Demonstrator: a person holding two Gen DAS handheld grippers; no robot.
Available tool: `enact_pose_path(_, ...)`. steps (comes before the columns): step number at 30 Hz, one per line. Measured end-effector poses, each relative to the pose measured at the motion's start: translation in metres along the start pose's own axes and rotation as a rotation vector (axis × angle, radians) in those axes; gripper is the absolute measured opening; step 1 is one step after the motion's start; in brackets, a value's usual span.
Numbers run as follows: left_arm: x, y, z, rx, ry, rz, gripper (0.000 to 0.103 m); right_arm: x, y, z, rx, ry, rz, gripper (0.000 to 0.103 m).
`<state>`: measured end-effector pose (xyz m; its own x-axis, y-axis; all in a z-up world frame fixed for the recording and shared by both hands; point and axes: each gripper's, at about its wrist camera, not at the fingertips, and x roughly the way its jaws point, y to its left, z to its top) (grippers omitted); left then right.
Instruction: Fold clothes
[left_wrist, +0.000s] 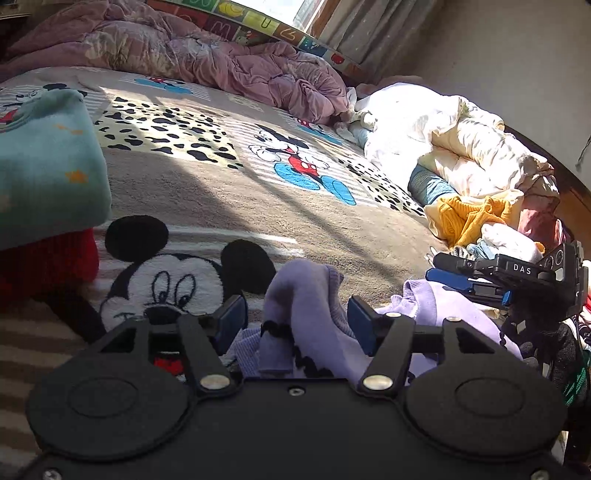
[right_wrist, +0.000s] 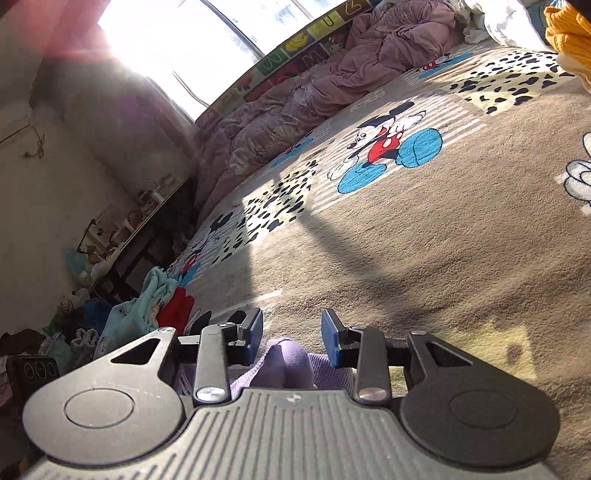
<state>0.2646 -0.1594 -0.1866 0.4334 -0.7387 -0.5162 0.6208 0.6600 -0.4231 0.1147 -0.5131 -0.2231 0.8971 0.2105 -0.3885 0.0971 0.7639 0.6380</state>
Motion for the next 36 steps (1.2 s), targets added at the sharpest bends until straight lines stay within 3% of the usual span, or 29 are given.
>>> enact_pose_path(2,-0.019,-0.004,0.000,0.011,-0.027,0.048,0.067,-0.024,0.011,0.002,-0.056,-0.051,-0.006,0.053)
enact_pose_path(5,-0.050,-0.023,-0.007,0.142,-0.065,0.074,0.067,-0.069,0.044,-0.014,-0.275,-0.110,0.005,0.053)
enact_pose_path(10,-0.071,-0.071,-0.038,0.435,-0.112,-0.022,0.067,-0.111,0.091,-0.071,-0.660,-0.152,0.016,0.049)
enact_pose_path(12,-0.064,-0.087,-0.053,0.551,-0.098,-0.039,0.067,-0.110,0.098,-0.089,-0.750,-0.149,0.002,0.048)
enact_pose_path(15,-0.038,-0.086,-0.071,0.584,-0.008,-0.032,0.067,-0.094,0.099,-0.109,-0.847,-0.102,-0.047,0.038)
enact_pose_path(18,-0.011,-0.073,-0.089,0.535,0.060,-0.005,0.067,-0.069,0.079,-0.112,-0.767,0.018,-0.070,0.038)
enact_pose_path(20,-0.007,-0.068,-0.093,0.498,0.058,-0.005,0.067,-0.057,0.059,-0.110,-0.652,0.072,-0.053,0.039)
enact_pose_path(27,-0.011,-0.068,-0.101,0.427,0.028,0.014,0.068,-0.053,0.064,-0.113,-0.641,0.100,-0.060,0.039)
enact_pose_path(29,-0.023,-0.074,-0.097,0.432,-0.001,0.011,0.067,-0.063,0.074,-0.113,-0.668,0.079,-0.086,0.039)
enact_pose_path(33,-0.057,-0.093,-0.092,0.501,-0.092,-0.061,0.063,-0.108,0.101,-0.121,-0.751,-0.089,-0.056,0.040)
enact_pose_path(36,-0.051,-0.102,-0.104,0.571,-0.052,-0.067,0.055,-0.119,0.117,-0.135,-0.854,-0.111,-0.048,0.039)
